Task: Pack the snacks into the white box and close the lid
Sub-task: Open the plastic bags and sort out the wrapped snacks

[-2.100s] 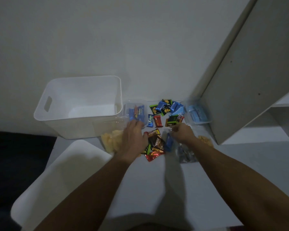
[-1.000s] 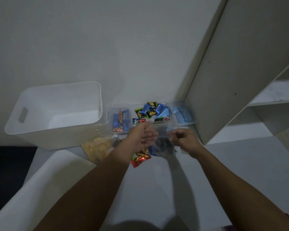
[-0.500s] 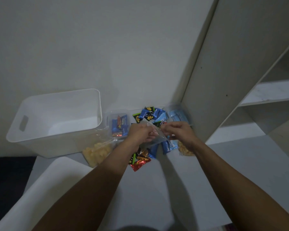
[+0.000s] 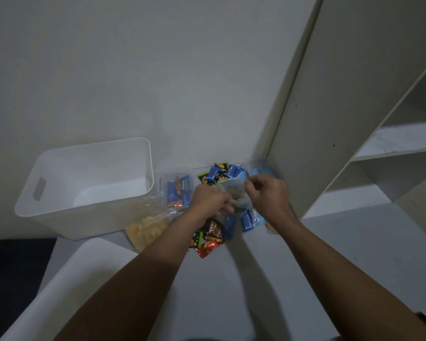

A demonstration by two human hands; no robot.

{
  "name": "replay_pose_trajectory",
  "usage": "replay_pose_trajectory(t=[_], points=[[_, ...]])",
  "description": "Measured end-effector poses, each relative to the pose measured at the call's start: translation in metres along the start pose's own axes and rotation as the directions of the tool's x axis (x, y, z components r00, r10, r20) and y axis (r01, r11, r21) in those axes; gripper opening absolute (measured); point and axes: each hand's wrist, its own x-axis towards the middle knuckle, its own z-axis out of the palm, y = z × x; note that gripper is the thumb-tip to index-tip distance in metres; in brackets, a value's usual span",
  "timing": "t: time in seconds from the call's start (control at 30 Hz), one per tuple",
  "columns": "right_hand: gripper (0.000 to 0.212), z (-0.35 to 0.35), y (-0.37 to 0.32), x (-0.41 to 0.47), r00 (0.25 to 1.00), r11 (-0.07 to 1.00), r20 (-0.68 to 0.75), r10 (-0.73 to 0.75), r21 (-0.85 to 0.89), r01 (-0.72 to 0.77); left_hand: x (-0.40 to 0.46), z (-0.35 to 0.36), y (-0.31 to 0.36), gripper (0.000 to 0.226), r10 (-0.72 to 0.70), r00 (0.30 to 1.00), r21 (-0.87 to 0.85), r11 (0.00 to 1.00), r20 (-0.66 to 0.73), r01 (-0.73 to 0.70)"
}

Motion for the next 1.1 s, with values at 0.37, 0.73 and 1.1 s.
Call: replay_pose_trajectory(t=[0.37, 0.73, 1.1], points=[[0.015, -0.013, -0.006, 0.009, 0.973, 0.995, 0.228, 0.043, 0.083, -0.064, 0.006, -0.013, 0.001, 0.036, 0.271, 0.916, -0.010, 0.958, -0.297, -0.287], [0.017, -0.025, -0.016, 0.019, 0.949, 0.968, 0.313, 0.045, 0.220, -0.118, 0.014, -0.017, 0.008, 0.005, 0.374, 0.877, 0.163, 0.927, -0.301, -0.339], [0.003, -0.019, -0.023, 0.024, 0.980, 0.997, 0.197, -0.001, 0.070, -0.013, 0.014, -0.022, 0.017, 0.011, 0.447, 0.882, 0.087, 0.895, -0.152, -0.438]])
